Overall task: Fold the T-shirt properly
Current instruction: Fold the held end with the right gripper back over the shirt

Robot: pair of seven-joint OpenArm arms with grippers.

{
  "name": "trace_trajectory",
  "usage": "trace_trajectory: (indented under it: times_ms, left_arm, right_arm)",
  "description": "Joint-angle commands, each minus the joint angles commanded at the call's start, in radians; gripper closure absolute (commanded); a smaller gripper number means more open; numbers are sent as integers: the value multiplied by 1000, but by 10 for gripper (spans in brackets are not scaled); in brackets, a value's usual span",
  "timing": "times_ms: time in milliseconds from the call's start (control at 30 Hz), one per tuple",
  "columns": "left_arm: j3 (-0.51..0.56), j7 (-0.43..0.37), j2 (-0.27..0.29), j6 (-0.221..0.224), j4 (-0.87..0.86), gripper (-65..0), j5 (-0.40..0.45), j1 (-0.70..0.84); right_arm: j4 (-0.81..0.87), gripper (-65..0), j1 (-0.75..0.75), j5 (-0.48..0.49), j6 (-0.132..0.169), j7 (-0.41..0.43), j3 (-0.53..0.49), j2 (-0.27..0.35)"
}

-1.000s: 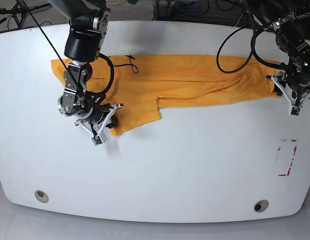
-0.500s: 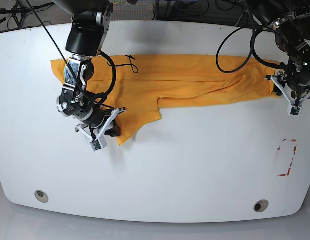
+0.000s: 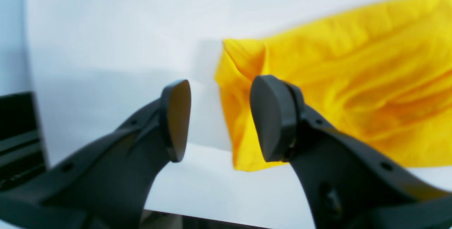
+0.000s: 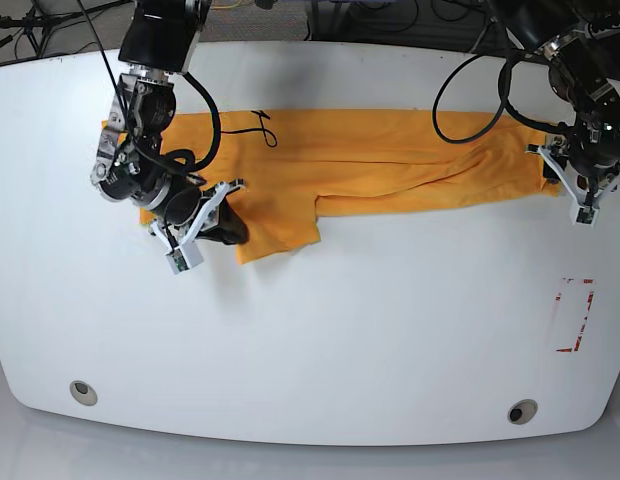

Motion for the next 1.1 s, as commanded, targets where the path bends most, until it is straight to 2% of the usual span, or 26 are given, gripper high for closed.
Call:
trace_trajectory:
  times_ms: [300,600,800,900,967,1067,1100]
  left_arm:
    - [-3,-2,0,0,-58,-281,0,3]
    - [-3,-3,0,0,-74,-281,0,3]
    - [-3,-3,0,0,-74,-281,0,2]
    - [-3,-3,0,0,-74,-281,0,0]
    - [-3,-3,0,0,-74,-281,0,2]
    - [-3,-3,0,0,-75,-281,0,2]
    - [-3,-3,0,0,-74,-281,0,2]
  right_arm:
    - [38,-8,-114,232,0,-107,-2,64]
    - [38,-8,-170,253,0,-130,-8,95]
    - [40,-8,-187,261,0,-130,-138,146]
    - [40,-13,-206,304,0,-130,-175,155]
    - [40,-51,-213,333,0,-130,-189,157]
    - [48,-190,-222,377,0,-130,-198,176]
    - [55,-258,-226,387,0,-130,-198,184]
